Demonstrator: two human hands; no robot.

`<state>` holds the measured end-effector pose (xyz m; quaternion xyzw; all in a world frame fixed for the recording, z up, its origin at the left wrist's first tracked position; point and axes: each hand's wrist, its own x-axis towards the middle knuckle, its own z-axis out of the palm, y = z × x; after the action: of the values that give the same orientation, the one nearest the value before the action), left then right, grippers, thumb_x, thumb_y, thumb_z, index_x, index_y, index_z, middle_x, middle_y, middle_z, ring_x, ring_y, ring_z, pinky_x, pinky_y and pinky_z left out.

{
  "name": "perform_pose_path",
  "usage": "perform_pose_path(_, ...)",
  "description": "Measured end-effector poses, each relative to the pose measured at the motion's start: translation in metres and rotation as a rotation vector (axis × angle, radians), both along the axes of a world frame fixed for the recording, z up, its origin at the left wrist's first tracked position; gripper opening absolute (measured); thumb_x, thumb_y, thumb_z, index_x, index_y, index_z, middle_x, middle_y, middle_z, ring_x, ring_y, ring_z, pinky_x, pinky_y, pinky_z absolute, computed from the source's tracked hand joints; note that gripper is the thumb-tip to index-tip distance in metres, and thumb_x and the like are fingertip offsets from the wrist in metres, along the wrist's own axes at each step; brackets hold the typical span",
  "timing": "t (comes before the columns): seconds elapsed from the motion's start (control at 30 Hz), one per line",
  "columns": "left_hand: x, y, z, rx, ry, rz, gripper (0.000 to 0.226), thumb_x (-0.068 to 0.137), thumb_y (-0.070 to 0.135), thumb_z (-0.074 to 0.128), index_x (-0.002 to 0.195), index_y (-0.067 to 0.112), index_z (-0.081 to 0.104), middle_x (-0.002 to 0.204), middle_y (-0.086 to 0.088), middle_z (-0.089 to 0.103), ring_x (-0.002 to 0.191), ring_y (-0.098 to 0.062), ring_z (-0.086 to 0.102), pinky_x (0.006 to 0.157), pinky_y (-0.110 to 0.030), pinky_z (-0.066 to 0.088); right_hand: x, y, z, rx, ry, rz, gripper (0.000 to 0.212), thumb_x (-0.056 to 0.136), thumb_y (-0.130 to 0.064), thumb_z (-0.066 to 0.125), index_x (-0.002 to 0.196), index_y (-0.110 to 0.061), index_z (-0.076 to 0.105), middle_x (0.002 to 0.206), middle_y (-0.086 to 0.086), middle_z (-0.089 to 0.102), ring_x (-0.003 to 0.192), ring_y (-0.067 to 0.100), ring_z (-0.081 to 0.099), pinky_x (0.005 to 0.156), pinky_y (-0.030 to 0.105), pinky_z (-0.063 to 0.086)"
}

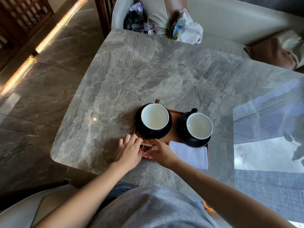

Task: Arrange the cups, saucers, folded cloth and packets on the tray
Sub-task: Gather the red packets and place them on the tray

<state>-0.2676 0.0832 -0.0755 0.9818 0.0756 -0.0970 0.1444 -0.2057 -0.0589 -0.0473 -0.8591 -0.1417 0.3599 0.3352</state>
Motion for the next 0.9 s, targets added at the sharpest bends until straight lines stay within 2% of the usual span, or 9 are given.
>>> perform_pose_path(0.03, 0.0, 0.0, 0.0, 0.009, -0.001, 0.008, 0.029, 0.084, 0.032, 0.047, 0.111, 0.024, 0.053, 0.116, 0.003, 0.051, 0.109, -0.022, 0.043, 0.086, -0.037, 0.034, -0.001, -0.001, 0.003, 0.04, 0.08, -0.06, 0.041, 0.087, -0.008, 0.054, 0.127, -0.011, 0.051, 0.117, 0.003, 0.059, 0.108, 0.018, 0.057, 0.092, 0.032, 0.048)
perform_pose_path(0.13, 0.001, -0.001, -0.001, 0.025, -0.014, 0.009, 0.03, 0.083, 0.031, 0.048, 0.112, 0.023, 0.051, 0.119, 0.003, 0.049, 0.111, -0.022, 0.042, 0.09, -0.038, 0.034, -0.003, -0.005, 0.014, 0.182, 0.364, -0.271, 0.037, 0.093, -0.006, 0.048, 0.13, -0.009, 0.043, 0.104, -0.004, 0.06, 0.085, 0.008, 0.06, 0.068, 0.021, 0.054)
perform_pose_path(0.23, -0.001, -0.001, 0.001, -0.013, -0.05, -0.015, 0.036, 0.084, 0.025, 0.048, 0.12, 0.021, 0.05, 0.123, 0.003, 0.051, 0.117, -0.022, 0.043, 0.098, -0.041, 0.032, -0.002, -0.01, 0.019, 0.22, 0.517, -0.409, 0.039, 0.095, -0.004, 0.043, 0.134, -0.006, 0.039, 0.121, 0.012, 0.056, 0.095, 0.018, 0.059, 0.08, 0.031, 0.053)
perform_pose_path(0.43, -0.006, -0.002, 0.004, -0.061, -0.064, -0.073, 0.033, 0.085, 0.018, 0.048, 0.118, 0.022, 0.055, 0.118, 0.002, 0.056, 0.118, -0.025, 0.046, 0.103, -0.047, 0.029, -0.003, -0.013, 0.025, 0.213, 0.619, -0.464, 0.041, 0.095, -0.009, 0.044, 0.135, -0.012, 0.038, 0.125, 0.014, 0.056, 0.106, 0.021, 0.059, 0.094, 0.039, 0.051)
perform_pose_path(0.5, -0.005, -0.001, 0.004, -0.061, -0.053, -0.077, 0.033, 0.086, 0.019, 0.047, 0.117, 0.023, 0.054, 0.117, 0.002, 0.056, 0.118, -0.024, 0.045, 0.105, -0.046, 0.026, -0.004, -0.012, 0.024, 0.241, 0.646, -0.451, 0.036, 0.095, -0.009, 0.043, 0.13, -0.013, 0.041, 0.117, 0.011, 0.056, 0.104, 0.02, 0.059, 0.096, 0.039, 0.05)
perform_pose_path(0.63, -0.005, 0.0, 0.004, -0.048, -0.054, -0.08, 0.03, 0.086, 0.019, 0.047, 0.115, 0.023, 0.055, 0.115, 0.002, 0.055, 0.116, -0.024, 0.045, 0.105, -0.046, 0.025, -0.008, -0.011, 0.023, 0.262, 0.672, -0.436, 0.015, 0.095, -0.01, 0.045, 0.096, -0.022, 0.053, 0.1, 0.003, 0.06, 0.099, 0.018, 0.059, 0.096, 0.039, 0.05)
perform_pose_path(0.7, -0.004, 0.0, 0.003, -0.049, -0.059, -0.078, 0.03, 0.086, 0.018, 0.048, 0.114, 0.023, 0.056, 0.114, 0.001, 0.056, 0.115, -0.025, 0.046, 0.105, -0.047, 0.026, -0.008, -0.012, 0.021, 0.252, 0.665, -0.443, 0.011, 0.095, -0.012, 0.046, 0.1, -0.016, 0.055, 0.103, 0.005, 0.059, 0.101, 0.017, 0.057, 0.094, 0.036, 0.049)
perform_pose_path(0.77, -0.004, -0.001, 0.002, -0.042, -0.053, -0.078, 0.03, 0.086, 0.018, 0.048, 0.114, 0.024, 0.055, 0.114, 0.002, 0.055, 0.115, -0.024, 0.046, 0.106, -0.047, 0.025, -0.008, -0.011, 0.022, 0.245, 0.679, -0.451, 0.02, 0.095, -0.015, 0.047, 0.113, -0.009, 0.053, 0.107, 0.007, 0.057, 0.103, 0.017, 0.056, 0.093, 0.035, 0.049)
perform_pose_path(0.9, -0.005, 0.0, -0.002, -0.029, -0.038, -0.081, 0.03, 0.086, 0.02, 0.048, 0.115, 0.025, 0.054, 0.115, 0.003, 0.053, 0.115, -0.022, 0.045, 0.106, -0.044, 0.023, -0.01, -0.008, 0.027, 0.242, 0.732, -0.42, 0.016, 0.095, -0.017, 0.049, 0.109, -0.014, 0.056, 0.108, 0.006, 0.058, 0.104, 0.016, 0.057, 0.092, 0.035, 0.05)
